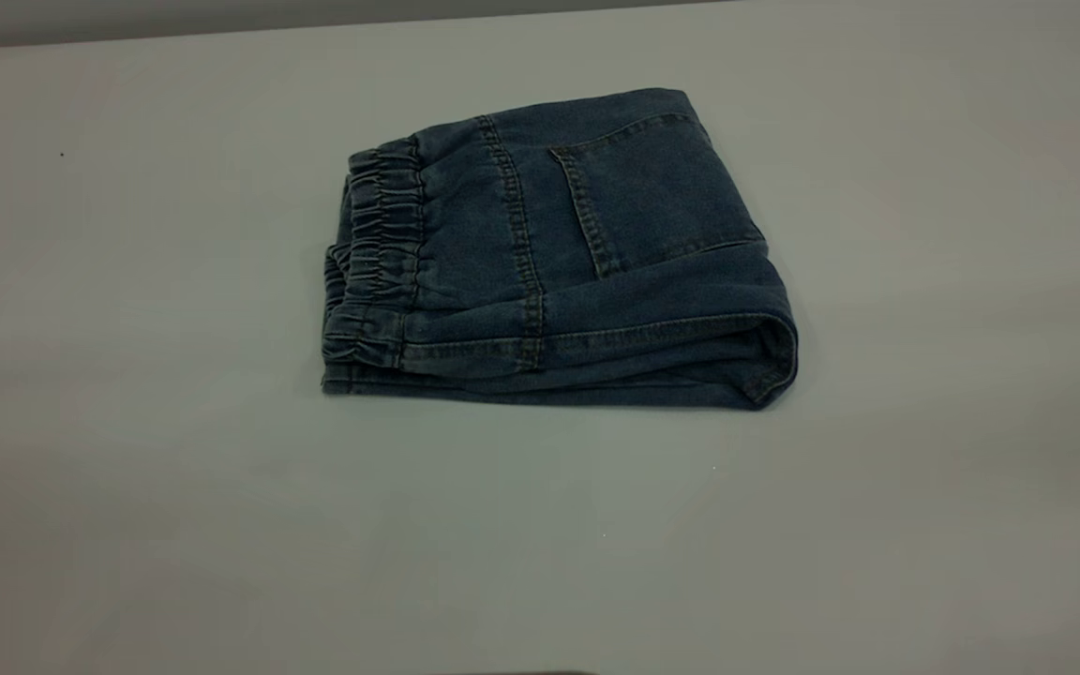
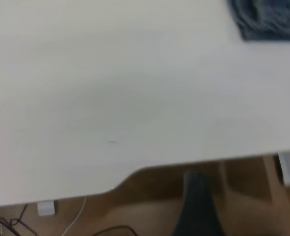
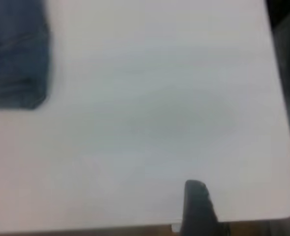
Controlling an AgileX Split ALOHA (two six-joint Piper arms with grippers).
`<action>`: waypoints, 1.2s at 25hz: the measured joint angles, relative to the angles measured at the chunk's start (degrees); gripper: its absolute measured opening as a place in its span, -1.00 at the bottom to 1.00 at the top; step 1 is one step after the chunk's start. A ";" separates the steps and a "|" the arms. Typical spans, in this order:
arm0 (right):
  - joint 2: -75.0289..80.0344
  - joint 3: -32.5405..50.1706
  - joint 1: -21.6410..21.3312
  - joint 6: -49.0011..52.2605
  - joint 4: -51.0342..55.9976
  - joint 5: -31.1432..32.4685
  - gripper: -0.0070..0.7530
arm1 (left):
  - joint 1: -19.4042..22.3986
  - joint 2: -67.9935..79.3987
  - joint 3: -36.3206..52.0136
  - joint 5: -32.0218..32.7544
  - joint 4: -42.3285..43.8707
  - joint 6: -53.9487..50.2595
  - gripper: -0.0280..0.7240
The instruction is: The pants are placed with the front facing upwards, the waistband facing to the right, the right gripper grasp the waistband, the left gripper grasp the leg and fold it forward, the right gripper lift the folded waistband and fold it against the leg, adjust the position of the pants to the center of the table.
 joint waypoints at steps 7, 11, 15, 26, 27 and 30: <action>-10.32 0.00 -1.53 0.00 0.00 0.05 0.04 | 4.27 -6.85 0.00 0.42 0.00 0.00 0.31; -13.04 0.00 -1.60 0.00 0.00 0.23 0.04 | 4.27 -10.00 0.00 0.76 -0.02 0.00 0.31; -13.04 0.00 -1.60 0.00 0.00 0.23 0.04 | 4.27 -10.17 0.00 0.83 -0.07 0.00 0.31; -13.04 0.00 -1.60 0.00 0.00 0.23 0.04 | 4.27 -10.17 0.00 0.83 -0.07 0.00 0.31; -13.04 0.00 -1.60 0.00 0.00 0.23 0.04 | 4.27 -10.17 0.00 0.83 -0.07 0.00 0.31; -13.04 0.00 -1.60 0.00 0.00 0.23 0.04 | 4.27 -10.17 0.00 0.83 -0.07 0.00 0.31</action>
